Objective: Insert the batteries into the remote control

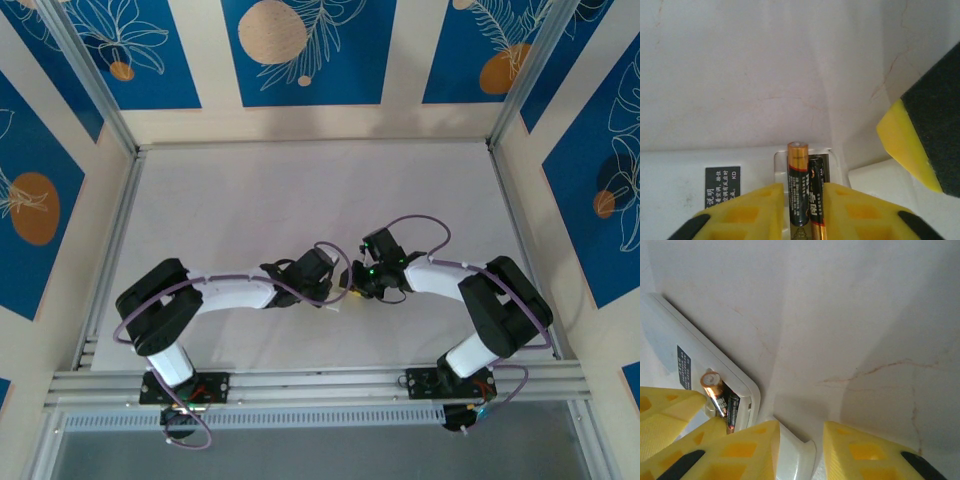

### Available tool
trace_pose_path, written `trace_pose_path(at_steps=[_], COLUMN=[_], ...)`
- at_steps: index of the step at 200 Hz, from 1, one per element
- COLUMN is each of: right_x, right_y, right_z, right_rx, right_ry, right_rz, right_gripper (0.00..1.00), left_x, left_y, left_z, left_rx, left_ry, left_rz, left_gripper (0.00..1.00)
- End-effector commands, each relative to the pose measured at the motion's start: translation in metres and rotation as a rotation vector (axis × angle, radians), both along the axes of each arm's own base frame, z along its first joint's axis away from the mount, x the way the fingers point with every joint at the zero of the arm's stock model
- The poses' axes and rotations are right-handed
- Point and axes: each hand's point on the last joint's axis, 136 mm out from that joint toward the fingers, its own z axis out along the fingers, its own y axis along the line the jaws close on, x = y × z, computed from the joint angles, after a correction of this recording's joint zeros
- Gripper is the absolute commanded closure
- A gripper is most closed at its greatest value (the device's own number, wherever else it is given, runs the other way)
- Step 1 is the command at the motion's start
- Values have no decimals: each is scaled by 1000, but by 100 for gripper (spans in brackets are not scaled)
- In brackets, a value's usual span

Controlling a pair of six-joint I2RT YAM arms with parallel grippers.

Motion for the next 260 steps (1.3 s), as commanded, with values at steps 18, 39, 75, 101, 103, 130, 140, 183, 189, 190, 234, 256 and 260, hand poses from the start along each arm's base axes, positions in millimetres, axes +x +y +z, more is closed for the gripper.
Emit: trace_pose_path(at_steps=[18,39,75,101,103,130,140,183,189,190,234,256,260], right_x=[-8,-7,2,13,14,24,26,37,38,38,41,40,39], right_y=[2,4,12,21,22,34,37,49,50,50,49,51,51], right_z=[-6,-4,14,29,30,33,32,30,29,29,24,23,23], right_rx=[5,12,44,54,56,60,57,34,31,30,10,13,13], right_ry=[34,28,-32,-76,-78,-85,-82,-81,-81,-82,-75,-70,-68], right_rz=[7,12,51,86,89,119,128,159,160,161,166,174,176], right_gripper=[70,70,70,72,72,79,79,80,80,80,81,82,82], left_x=[-6,-6,-5,-9,-10,-21,-25,-33,-33,-33,-35,-35,-35], left_y=[-1,0,9,21,22,32,34,32,31,32,28,28,28], left_z=[-1,5,32,41,41,27,21,0,-2,-3,-21,-25,-26], left_rx=[-1,-7,-45,-66,-65,-80,-93,-151,-151,-150,-150,-145,-144], left_ry=[8,0,-32,-31,-29,16,34,82,87,89,115,123,122], left_rz=[-14,-8,31,68,68,98,107,127,126,126,127,130,131], left_gripper=[67,67,67,80,80,91,98,100,100,100,100,100,100])
